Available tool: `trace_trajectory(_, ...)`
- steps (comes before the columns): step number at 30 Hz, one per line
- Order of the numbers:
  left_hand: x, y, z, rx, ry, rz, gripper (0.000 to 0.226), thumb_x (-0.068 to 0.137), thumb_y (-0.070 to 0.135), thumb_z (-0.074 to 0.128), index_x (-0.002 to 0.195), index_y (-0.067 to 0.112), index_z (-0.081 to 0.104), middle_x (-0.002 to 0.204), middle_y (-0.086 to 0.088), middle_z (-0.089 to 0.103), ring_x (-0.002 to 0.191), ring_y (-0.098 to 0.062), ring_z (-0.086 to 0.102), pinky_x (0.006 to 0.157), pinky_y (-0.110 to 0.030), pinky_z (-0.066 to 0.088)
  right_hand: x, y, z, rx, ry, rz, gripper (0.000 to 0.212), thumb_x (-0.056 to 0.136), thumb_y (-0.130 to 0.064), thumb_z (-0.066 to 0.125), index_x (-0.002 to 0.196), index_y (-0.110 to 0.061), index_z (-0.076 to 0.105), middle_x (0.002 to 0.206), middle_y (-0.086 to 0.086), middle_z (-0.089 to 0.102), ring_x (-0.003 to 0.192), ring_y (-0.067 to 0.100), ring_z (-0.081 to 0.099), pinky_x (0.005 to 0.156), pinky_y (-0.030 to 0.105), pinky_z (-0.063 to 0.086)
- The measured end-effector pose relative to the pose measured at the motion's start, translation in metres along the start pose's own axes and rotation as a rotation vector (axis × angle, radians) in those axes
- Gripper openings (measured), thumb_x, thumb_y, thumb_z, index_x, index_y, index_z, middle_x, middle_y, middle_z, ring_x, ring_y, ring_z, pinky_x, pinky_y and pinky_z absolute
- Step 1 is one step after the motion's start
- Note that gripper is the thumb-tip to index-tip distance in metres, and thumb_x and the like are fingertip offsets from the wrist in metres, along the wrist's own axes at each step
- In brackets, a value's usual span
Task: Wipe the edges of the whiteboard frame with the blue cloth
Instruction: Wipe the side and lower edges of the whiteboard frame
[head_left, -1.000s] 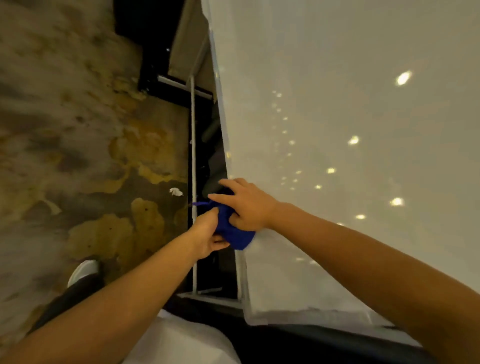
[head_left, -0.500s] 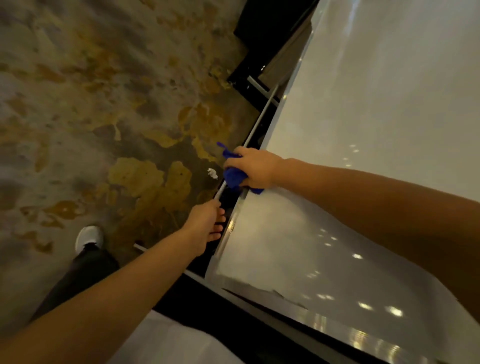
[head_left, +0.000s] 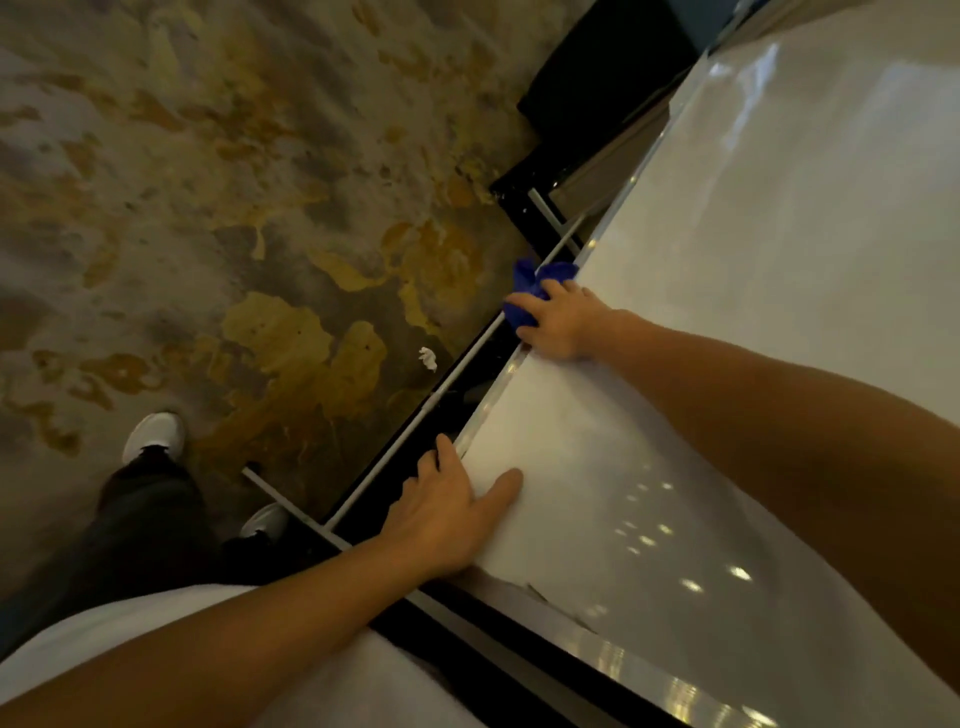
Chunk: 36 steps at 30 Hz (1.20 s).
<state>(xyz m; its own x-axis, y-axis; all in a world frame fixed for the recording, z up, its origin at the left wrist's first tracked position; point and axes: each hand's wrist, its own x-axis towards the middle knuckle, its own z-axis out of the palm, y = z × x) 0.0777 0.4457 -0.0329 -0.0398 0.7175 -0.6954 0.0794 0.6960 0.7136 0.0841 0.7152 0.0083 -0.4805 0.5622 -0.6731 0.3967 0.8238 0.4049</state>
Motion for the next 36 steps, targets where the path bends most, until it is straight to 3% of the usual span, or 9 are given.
trace_trajectory(2,0.003,0.006,0.001,0.029,0.008,-0.014,0.113,0.077,0.087,0.033,0.155,0.016,-0.009,0.164,-0.010,0.008,0.145,-0.035,0.024,0.114,-0.049,0.030,-0.015,-0.027,0.012,0.086,-0.011,-0.140,0.047,0.099,-0.046,0.039,0.145,-0.036,0.040,0.155,0.012,0.028,0.138,0.039,0.025,0.112,0.046,0.023)
trace_trajectory(5,0.001,0.013,0.008,0.040,0.058,-0.026,0.117,0.072,0.090,0.033,0.156,0.016,-0.004,0.161,-0.014,0.017,0.144,-0.036,0.027,0.112,-0.049,0.030,-0.050,-0.070,0.036,0.081,-0.103,-0.652,0.039,0.103,-0.039,0.037,0.137,-0.030,0.054,0.149,0.012,0.039,0.137,0.034,0.030,0.113,0.040,0.020)
trace_trajectory(6,0.000,0.014,0.009,0.061,0.068,-0.031,0.121,0.069,0.092,0.031,0.156,0.017,-0.005,0.161,-0.015,0.017,0.144,-0.037,0.024,0.113,-0.050,0.028,-0.051,-0.068,0.034,0.075,-0.120,-0.725,0.039,0.103,-0.040,0.035,0.137,-0.031,0.053,0.151,0.013,0.037,0.140,0.033,0.027,0.115,0.043,0.019)
trace_trajectory(12,0.002,0.018,0.009,0.094,0.059,-0.082,0.133,0.055,0.102,0.019,0.153,0.020,-0.017,0.162,-0.019,0.009,0.147,-0.041,0.011,0.116,-0.052,0.019,-0.020,-0.019,0.003,-0.011,-0.183,-0.189,0.053,0.100,-0.058,0.022,0.150,-0.041,0.028,0.165,0.003,-0.002,0.149,0.035,-0.010,0.118,0.058,0.002)
trace_trajectory(18,0.000,0.021,0.007,0.081,0.047,-0.078,0.140,0.044,0.106,0.011,0.155,0.023,-0.011,0.162,-0.020,0.010,0.146,-0.043,0.012,0.115,-0.053,0.018,-0.058,-0.074,0.026,0.000,-0.297,-0.437,0.073,0.081,-0.082,0.007,0.148,-0.054,0.016,0.164,-0.006,-0.010,0.147,0.030,-0.021,0.118,0.054,-0.009)
trace_trajectory(24,0.000,0.021,0.007,0.113,0.053,-0.051,0.148,0.032,0.109,0.010,0.152,0.028,-0.020,0.162,-0.019,0.009,0.144,-0.044,0.012,0.113,-0.056,0.019,-0.040,-0.034,-0.004,-0.132,-0.201,-0.081,0.081,0.084,-0.082,0.010,0.154,-0.042,0.008,0.163,0.002,-0.018,0.146,0.036,-0.022,0.118,0.056,-0.007)
trace_trajectory(29,0.002,0.021,0.019,0.083,0.055,-0.027,0.140,0.041,0.108,0.018,0.154,0.030,-0.008,0.165,-0.011,-0.003,0.147,-0.046,0.002,0.115,-0.061,0.009,-0.067,-0.074,0.026,0.060,-0.325,-0.321,0.092,0.071,-0.092,0.006,0.151,-0.047,0.011,0.164,-0.005,-0.015,0.146,0.032,-0.025,0.117,0.053,-0.011)
trace_trajectory(31,0.003,0.020,0.021,0.079,0.052,-0.020,0.140,0.038,0.109,0.017,0.154,0.034,-0.005,0.165,-0.009,-0.002,0.147,-0.046,0.002,0.114,-0.062,0.009,-0.070,-0.069,0.029,0.016,-0.274,-0.370,0.093,0.070,-0.092,0.002,0.151,-0.047,0.009,0.164,-0.005,-0.015,0.146,0.030,-0.026,0.118,0.053,-0.012)
trace_trajectory(36,0.012,0.022,0.022,0.107,0.070,-0.058,0.140,0.034,0.111,0.012,0.151,0.040,-0.017,0.162,-0.012,0.008,0.144,-0.045,0.011,0.112,-0.059,0.016,-0.044,-0.034,0.007,-0.147,-0.172,-0.103,0.089,0.080,-0.086,0.006,0.155,-0.037,0.006,0.163,0.002,-0.019,0.145,0.034,-0.025,0.118,0.055,-0.008)
